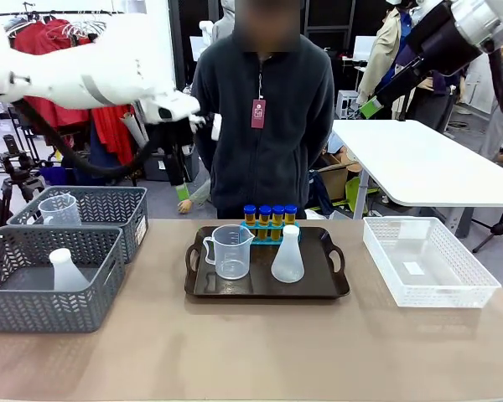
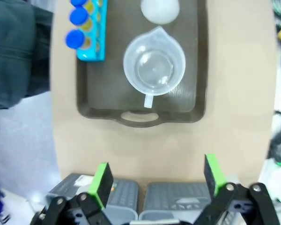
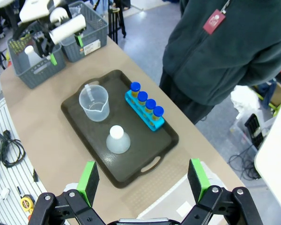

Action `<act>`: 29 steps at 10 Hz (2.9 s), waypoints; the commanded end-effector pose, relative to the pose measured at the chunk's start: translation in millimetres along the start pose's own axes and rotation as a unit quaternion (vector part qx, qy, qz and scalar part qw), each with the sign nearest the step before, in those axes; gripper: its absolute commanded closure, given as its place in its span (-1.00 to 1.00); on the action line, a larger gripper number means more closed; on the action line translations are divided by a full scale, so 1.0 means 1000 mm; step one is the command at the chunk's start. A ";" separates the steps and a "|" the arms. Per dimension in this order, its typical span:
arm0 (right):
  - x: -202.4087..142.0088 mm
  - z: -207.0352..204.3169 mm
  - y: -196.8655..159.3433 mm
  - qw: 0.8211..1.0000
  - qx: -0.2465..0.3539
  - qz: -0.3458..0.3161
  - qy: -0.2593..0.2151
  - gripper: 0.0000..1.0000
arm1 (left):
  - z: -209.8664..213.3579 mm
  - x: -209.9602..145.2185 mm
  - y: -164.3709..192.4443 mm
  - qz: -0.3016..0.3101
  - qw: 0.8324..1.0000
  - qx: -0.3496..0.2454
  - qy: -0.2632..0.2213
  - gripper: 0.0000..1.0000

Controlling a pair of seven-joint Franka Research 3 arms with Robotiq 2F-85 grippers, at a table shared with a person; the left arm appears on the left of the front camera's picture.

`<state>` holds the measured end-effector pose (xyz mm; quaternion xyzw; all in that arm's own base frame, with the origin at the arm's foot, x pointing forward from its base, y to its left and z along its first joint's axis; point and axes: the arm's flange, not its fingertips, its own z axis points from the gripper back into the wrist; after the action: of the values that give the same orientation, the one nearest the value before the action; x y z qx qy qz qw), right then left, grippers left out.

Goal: Prepare the laboratory tools.
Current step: Pick up one Large Measuring Cup and place it on the Handle tray.

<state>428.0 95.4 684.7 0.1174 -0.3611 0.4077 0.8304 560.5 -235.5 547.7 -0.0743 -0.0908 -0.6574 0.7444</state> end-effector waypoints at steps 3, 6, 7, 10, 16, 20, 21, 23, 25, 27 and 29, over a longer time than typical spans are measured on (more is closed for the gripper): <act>0.000 0.002 -0.001 1.000 0.001 0.000 -0.002 -1.00 | 0.073 -0.032 0.012 0.035 0.988 0.021 -0.150 -1.00; 0.000 0.002 -0.001 1.000 0.001 0.000 -0.002 -1.00 | 0.126 -0.046 0.016 0.008 0.977 0.047 -0.210 -1.00; 0.000 0.002 -0.001 1.000 0.001 0.000 -0.002 -1.00 | 0.138 -0.048 0.014 0.001 0.975 0.044 -0.218 -1.00; 0.000 0.002 -0.001 1.000 0.001 0.000 -0.002 -1.00 | 0.163 -0.059 0.008 -0.017 0.971 0.041 -0.237 -1.00; 0.000 0.002 -0.001 1.000 0.001 0.000 -0.002 -1.00 | 0.177 -0.068 -0.009 -0.035 0.963 0.038 -0.263 -1.00; 0.000 0.002 -0.001 1.000 0.001 0.000 -0.002 -1.00 | 0.179 -0.059 -0.004 -0.026 0.967 0.039 -0.250 -1.00; 0.000 0.002 -0.001 1.000 0.001 0.000 -0.002 -1.00 | 0.179 -0.059 -0.004 -0.026 0.967 0.039 -0.250 -1.00; 0.000 0.002 -0.001 1.000 0.001 0.000 -0.002 -1.00 | 0.179 -0.059 -0.004 -0.026 0.967 0.039 -0.250 -1.00; 0.000 0.002 -0.001 1.000 0.001 0.000 -0.002 -1.00 | 0.179 -0.059 -0.004 -0.026 0.967 0.039 -0.250 -1.00; 0.000 0.002 -0.001 1.000 0.001 0.000 -0.002 -1.00 | 0.179 -0.059 -0.004 -0.026 0.967 0.039 -0.250 -1.00; 0.000 0.002 -0.001 1.000 0.001 0.000 -0.002 -1.00 | 0.179 -0.059 -0.004 -0.026 0.967 0.039 -0.250 -1.00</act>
<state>428.0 95.4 684.7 0.1174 -0.3611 0.4077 0.8304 543.8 -138.9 706.2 -0.2041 -0.2999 -0.6358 0.6813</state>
